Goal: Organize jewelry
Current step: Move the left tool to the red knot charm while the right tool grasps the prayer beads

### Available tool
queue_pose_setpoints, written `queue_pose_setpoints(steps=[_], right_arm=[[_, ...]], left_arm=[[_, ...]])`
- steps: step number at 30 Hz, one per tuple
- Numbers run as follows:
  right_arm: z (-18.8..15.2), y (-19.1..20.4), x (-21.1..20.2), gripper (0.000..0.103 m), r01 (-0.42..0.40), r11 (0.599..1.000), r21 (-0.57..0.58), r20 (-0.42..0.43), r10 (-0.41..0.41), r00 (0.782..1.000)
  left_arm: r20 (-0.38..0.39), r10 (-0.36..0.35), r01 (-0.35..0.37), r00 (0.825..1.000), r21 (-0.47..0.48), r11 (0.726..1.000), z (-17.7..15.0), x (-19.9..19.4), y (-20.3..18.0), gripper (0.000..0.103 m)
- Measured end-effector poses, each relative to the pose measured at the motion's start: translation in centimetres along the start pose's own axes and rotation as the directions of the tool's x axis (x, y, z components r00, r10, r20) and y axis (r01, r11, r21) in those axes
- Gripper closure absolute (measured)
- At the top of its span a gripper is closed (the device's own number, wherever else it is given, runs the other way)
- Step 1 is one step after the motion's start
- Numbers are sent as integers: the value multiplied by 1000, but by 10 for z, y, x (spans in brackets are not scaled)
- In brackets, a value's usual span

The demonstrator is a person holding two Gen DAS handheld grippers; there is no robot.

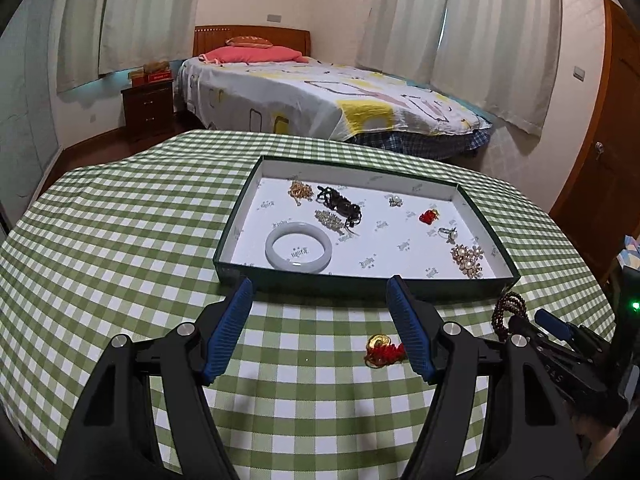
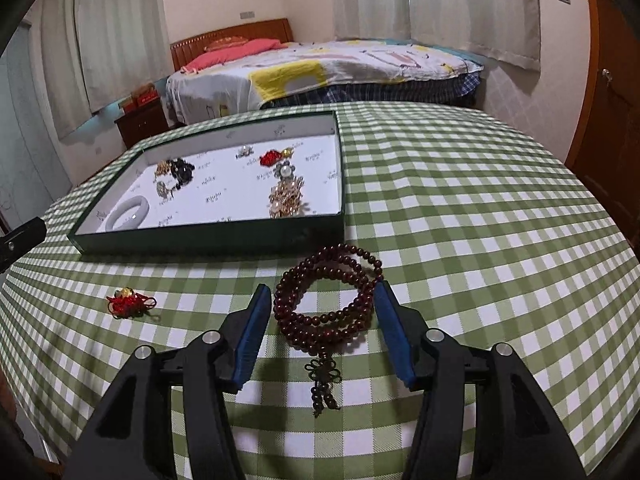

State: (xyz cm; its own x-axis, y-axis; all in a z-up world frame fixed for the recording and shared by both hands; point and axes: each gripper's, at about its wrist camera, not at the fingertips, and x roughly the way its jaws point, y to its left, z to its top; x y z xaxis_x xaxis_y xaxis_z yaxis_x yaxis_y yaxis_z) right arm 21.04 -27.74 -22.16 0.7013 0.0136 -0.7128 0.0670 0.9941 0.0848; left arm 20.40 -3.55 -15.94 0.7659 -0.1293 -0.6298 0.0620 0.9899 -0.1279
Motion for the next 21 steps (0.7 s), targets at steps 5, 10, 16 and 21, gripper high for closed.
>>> queue_pose_setpoints(steps=[5,10,16,21], right_arm=[[3,2,13,48,20,1000,-7,-58,-20,998],[4,5,21,41,25,999,-20,-100,-27,995],[3,1,20,64,28,1000,-9,-91,-29,995],[-1,0,14,87,5,1000,-29,-78,-7,997]], left_arm=[[-24,-3,3,1000,4,1000,-4,7,-1,35],[-45,-10,11,999,5,1000,-8,13,-3,35],[-60,-11,12,998,19,1000,-13,17,-9,35],[-79,-8,10,997,25,1000,-18,21,-12,35]])
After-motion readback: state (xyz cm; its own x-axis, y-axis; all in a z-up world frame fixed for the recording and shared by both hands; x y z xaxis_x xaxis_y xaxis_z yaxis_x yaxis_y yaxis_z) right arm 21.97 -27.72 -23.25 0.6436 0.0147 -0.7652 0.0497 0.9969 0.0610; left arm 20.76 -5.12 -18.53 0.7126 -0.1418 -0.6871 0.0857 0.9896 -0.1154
